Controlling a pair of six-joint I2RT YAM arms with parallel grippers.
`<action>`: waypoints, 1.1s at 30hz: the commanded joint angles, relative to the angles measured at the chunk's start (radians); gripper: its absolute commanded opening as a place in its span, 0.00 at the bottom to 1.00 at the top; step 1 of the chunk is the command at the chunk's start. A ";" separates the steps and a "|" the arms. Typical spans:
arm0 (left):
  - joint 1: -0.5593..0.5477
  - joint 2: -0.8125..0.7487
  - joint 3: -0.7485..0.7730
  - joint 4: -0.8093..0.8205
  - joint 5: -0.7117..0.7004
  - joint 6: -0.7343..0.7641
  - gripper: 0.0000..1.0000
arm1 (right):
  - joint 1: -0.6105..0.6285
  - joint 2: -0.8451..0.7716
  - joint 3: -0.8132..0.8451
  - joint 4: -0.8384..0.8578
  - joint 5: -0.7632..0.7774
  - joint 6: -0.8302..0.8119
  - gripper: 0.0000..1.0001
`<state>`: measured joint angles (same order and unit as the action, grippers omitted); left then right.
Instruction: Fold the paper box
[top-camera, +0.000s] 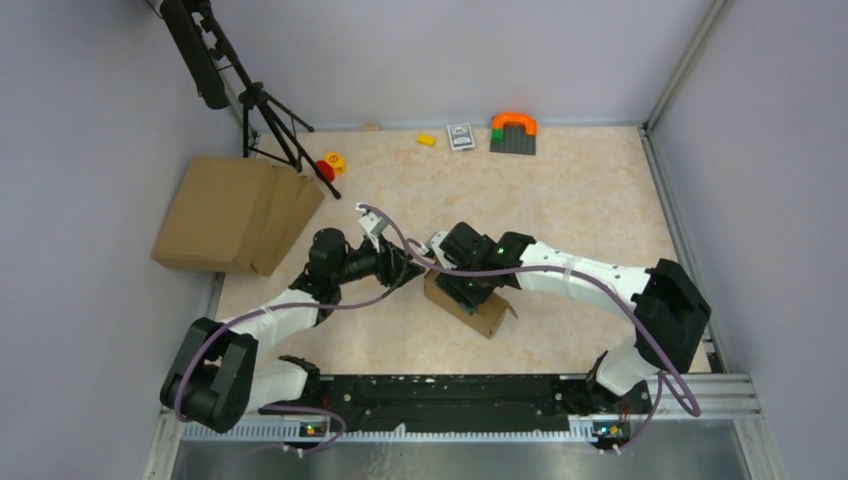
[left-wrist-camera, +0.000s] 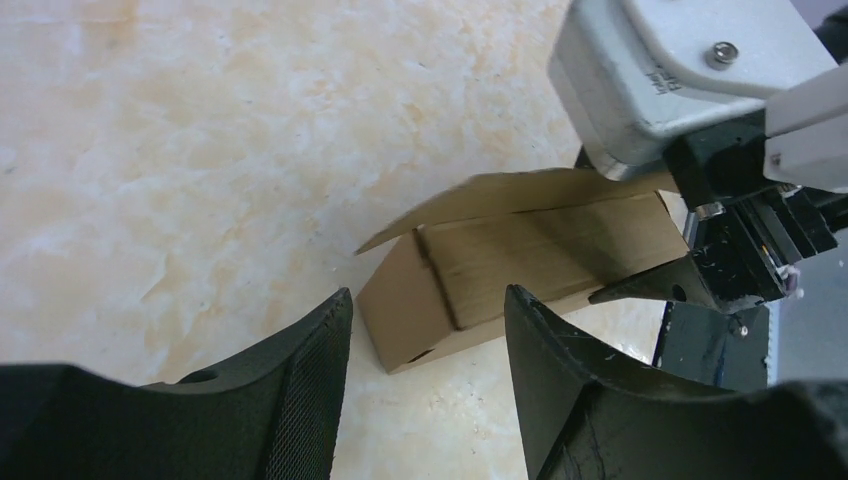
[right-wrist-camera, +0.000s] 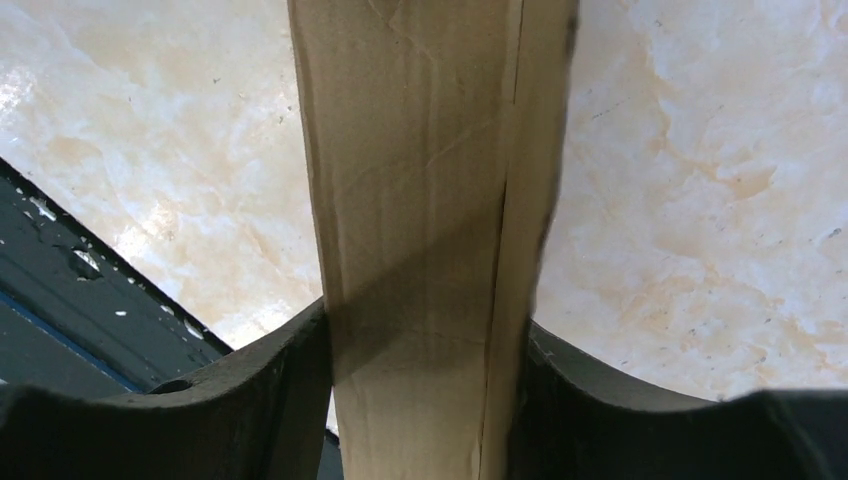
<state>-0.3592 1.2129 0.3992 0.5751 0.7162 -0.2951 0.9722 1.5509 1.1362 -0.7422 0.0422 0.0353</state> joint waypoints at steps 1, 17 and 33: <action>-0.045 0.009 0.060 -0.022 -0.012 0.126 0.59 | 0.000 -0.060 -0.005 0.040 -0.036 -0.030 0.55; -0.056 0.047 0.093 -0.048 -0.085 0.152 0.61 | -0.002 -0.073 -0.041 0.088 -0.052 -0.070 0.57; -0.068 0.136 0.203 -0.148 0.062 0.123 0.37 | -0.018 -0.081 -0.057 0.122 -0.075 -0.060 0.56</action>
<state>-0.4160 1.3426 0.5526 0.4683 0.7292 -0.1753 0.9630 1.5070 1.0863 -0.6643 -0.0204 -0.0177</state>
